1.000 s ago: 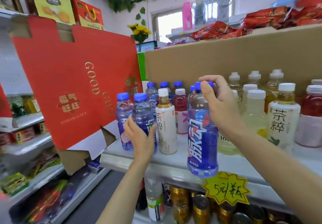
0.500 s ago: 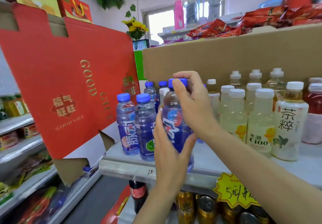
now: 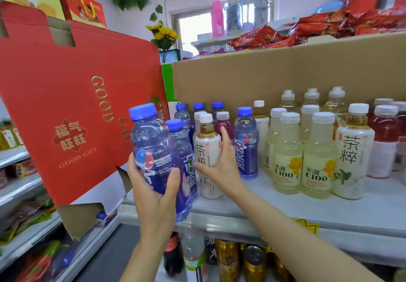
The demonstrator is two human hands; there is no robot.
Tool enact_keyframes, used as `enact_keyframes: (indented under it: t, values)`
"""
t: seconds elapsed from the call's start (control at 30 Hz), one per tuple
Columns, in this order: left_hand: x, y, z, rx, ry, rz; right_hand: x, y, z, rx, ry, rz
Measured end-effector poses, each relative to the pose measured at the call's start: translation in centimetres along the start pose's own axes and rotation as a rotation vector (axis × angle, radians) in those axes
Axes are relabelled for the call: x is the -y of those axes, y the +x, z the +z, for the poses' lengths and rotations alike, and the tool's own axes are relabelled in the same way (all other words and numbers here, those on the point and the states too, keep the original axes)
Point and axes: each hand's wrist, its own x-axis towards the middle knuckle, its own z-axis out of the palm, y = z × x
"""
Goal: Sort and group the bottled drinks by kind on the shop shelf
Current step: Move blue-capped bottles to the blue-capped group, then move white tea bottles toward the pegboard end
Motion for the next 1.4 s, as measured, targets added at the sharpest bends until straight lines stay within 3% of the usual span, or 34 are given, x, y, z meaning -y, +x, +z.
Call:
enact_keyframes:
  t: [0.2, 0.4, 0.7, 1.17, 1.23, 1.33, 1.4]
  values:
    - [0.5, -0.3, 1.0, -0.008, -0.067, -0.020, -0.8, -0.4, 1.1, -0.051, 0.033, -0.067]
    - [2.0, -0.6, 4.2, 0.086, -0.064, -0.071, 0.6, -1.2, -3.8, -0.231, 0.059, -0.131]
    - [4.5, -1.0, 10.4, 0.252, 0.193, -0.082, 1.0, -2.6, -11.4, -0.378, -0.041, -0.154]
    - [5.6, -0.6, 11.9, 0.191, 0.307, -0.137, -0.3, -3.6, -13.0, -0.355, 0.014, -0.180]
    - [3.6, -0.7, 11.7, 0.161, 0.277, -0.051, -0.3, -3.7, -13.2, -0.350, 0.014, -0.181]
    - [-1.4, 3.4, 11.2, 0.050, 0.135, 0.216, 0.0, -3.9, -13.7, -0.338, -0.006, -0.183]
    - [-3.6, 9.3, 11.4, 0.001, 0.237, 0.354, -0.1, -4.2, -13.8, -0.326, 0.001, -0.179]
